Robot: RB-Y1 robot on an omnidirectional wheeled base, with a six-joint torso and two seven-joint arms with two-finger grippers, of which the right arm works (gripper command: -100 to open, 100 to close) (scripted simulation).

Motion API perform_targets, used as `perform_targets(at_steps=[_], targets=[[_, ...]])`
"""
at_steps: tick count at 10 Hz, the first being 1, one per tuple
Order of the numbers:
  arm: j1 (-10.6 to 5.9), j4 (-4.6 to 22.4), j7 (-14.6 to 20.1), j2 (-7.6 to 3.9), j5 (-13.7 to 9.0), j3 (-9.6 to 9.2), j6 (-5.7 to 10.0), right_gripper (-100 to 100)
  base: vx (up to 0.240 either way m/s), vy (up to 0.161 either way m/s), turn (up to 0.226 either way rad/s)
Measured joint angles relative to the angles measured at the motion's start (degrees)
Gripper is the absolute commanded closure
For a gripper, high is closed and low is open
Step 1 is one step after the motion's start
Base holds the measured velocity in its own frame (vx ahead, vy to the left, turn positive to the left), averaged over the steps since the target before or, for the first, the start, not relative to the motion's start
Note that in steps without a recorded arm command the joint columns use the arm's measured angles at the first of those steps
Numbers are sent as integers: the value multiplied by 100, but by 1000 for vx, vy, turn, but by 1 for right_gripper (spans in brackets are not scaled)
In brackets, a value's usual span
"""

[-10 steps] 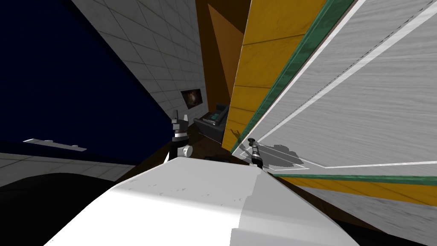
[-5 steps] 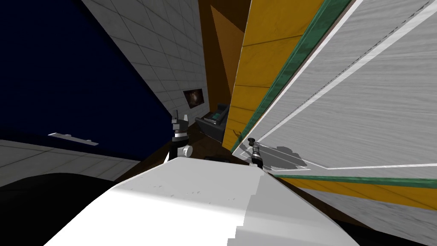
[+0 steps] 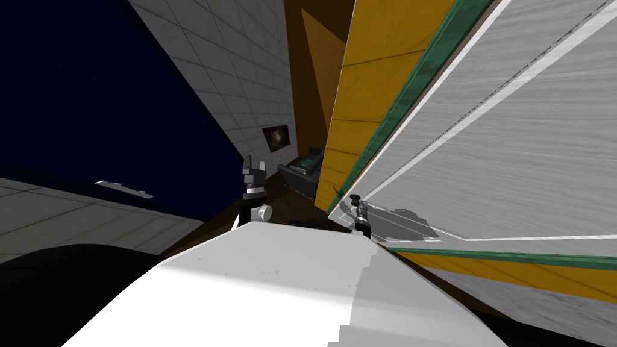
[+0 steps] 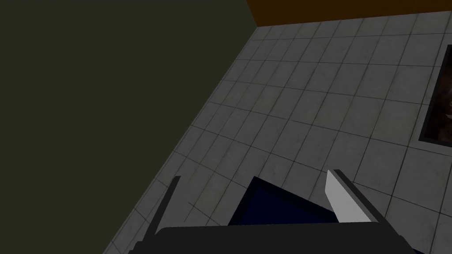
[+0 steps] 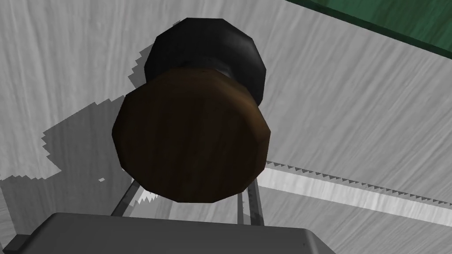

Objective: Pull the door open

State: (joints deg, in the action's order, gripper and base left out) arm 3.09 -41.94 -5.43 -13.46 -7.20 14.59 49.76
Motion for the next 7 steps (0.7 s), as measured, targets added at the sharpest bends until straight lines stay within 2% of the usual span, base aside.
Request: perform_targets(at_steps=[2,5,7], targets=[[38,-52,241,2,-120,-50,-31,100,-42,-9,56],[-28,102,644,-55,-324,-130,26,100,-53,-20,81],[3,11,920,-37,-483,-196,-30,100,-55,-12,49]])
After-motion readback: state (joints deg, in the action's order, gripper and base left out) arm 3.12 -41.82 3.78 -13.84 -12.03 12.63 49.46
